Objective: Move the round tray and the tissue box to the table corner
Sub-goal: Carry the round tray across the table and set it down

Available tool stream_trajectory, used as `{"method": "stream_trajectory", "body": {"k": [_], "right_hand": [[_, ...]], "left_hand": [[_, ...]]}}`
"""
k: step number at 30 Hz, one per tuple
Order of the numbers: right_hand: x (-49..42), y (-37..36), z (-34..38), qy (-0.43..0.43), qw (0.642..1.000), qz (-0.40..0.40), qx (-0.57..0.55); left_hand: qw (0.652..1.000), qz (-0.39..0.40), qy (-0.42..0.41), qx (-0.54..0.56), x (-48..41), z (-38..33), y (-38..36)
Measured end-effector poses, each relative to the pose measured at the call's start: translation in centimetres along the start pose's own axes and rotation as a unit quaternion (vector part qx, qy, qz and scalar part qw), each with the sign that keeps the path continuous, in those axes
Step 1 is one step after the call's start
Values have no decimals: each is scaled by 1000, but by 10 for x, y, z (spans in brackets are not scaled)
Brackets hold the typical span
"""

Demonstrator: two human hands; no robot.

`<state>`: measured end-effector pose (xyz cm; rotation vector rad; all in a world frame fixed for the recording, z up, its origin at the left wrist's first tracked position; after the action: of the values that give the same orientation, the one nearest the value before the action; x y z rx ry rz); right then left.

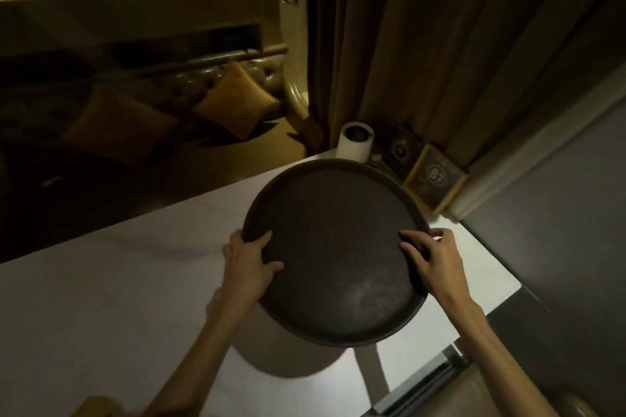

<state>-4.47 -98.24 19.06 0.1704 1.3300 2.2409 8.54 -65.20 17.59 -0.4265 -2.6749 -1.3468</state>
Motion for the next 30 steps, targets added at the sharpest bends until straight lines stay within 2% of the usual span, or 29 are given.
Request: {"method": "stream_trajectory", "body": {"k": [4, 8, 11, 14, 19, 22, 25, 30], "right_hand": [[-34, 13, -64, -28, 1000, 3, -5], [-78, -6, -131, -59, 995, 79, -11], [-102, -25, -173, -76, 986, 148, 9], [-126, -43, -204, -90, 980, 180, 12], [-152, -97, -259, -129, 963, 235, 25], [-154, -127, -286, -146, 956, 254, 22], [-154, -154, -307, -167, 949, 268, 3], [-163, -185, -334, -271, 925, 260, -53]], "left_hand": [[999, 10, -33, -5, -28, -54, -48], [999, 27, -29, -11, -59, -87, -105], [997, 60, 8, -36, -84, -95, -151], [997, 70, 21, -30, -110, -103, -192], [992, 104, 72, -8, -157, -91, -260], [993, 106, 47, -32, -185, -77, -296], [986, 143, 57, -65, -202, -66, -325], [982, 162, 34, -89, -227, -66, -346]]}}
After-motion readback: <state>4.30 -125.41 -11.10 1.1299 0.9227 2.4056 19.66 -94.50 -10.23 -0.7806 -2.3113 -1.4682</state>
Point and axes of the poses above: each hand's wrist, its own x-axis away from the middle knuckle, its own y-axis out of the back of the hand, z = x × y, the point moved 9 cm from there along -x, towards the middle knuckle
